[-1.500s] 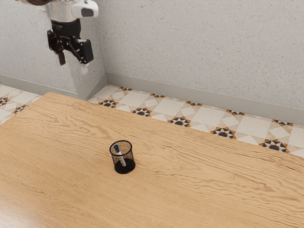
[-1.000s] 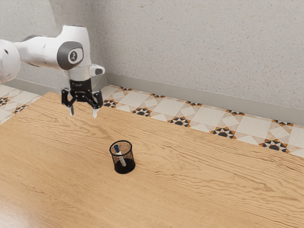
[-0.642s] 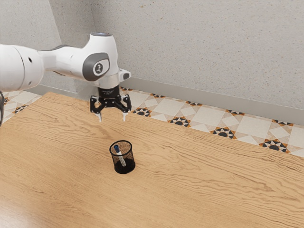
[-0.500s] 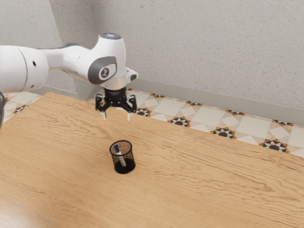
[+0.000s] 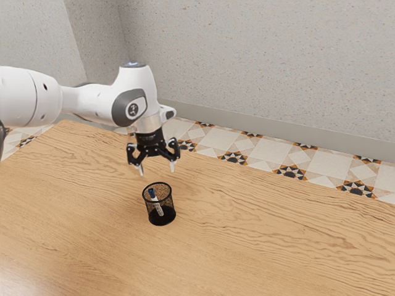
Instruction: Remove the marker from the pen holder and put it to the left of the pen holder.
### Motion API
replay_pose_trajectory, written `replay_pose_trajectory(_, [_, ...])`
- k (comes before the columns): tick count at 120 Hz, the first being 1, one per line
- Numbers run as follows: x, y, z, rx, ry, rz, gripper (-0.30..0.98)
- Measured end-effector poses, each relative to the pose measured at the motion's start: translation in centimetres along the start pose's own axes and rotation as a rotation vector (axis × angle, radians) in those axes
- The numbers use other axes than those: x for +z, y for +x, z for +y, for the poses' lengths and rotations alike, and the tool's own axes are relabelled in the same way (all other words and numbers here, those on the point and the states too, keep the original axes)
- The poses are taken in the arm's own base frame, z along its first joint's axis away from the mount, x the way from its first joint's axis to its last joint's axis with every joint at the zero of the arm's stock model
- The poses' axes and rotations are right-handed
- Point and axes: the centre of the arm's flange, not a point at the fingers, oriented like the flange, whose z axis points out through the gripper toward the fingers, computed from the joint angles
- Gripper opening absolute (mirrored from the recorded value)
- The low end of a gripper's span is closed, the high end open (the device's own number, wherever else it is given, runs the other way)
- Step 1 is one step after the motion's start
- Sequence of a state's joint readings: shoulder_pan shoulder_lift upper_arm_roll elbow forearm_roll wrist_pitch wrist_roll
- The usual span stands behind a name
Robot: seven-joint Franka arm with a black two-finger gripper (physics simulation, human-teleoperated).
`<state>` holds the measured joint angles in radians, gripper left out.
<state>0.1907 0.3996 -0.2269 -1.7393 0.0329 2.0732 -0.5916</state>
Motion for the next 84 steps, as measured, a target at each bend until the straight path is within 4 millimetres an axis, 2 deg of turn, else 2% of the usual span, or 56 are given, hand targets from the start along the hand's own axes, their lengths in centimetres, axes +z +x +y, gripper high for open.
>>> replay_pose_trajectory(23, [-1.2, -0.7, 2.5, 0.094, -0.005, 0.037, 0.69])
replay_pose_trajectory(41, [-1.2, -1.9, 4.1, 0.166, -0.017, 0.027, 0.69])
replay_pose_trajectory(47, [-1.0, -2.0, 3.2, 0.164, -0.017, 0.013, 0.68])
replay_pose_trajectory(63, [-0.7, -1.9, -1.4, 0.120, 0.000, -0.024, 0.69])
replay_pose_trajectory(71, [-0.4, -2.5, -1.5, 0.130, 0.003, -0.037, 0.69])
replay_pose_trajectory(84, [-0.2, -3.4, -0.6, 0.162, 0.001, -0.042, 0.69])
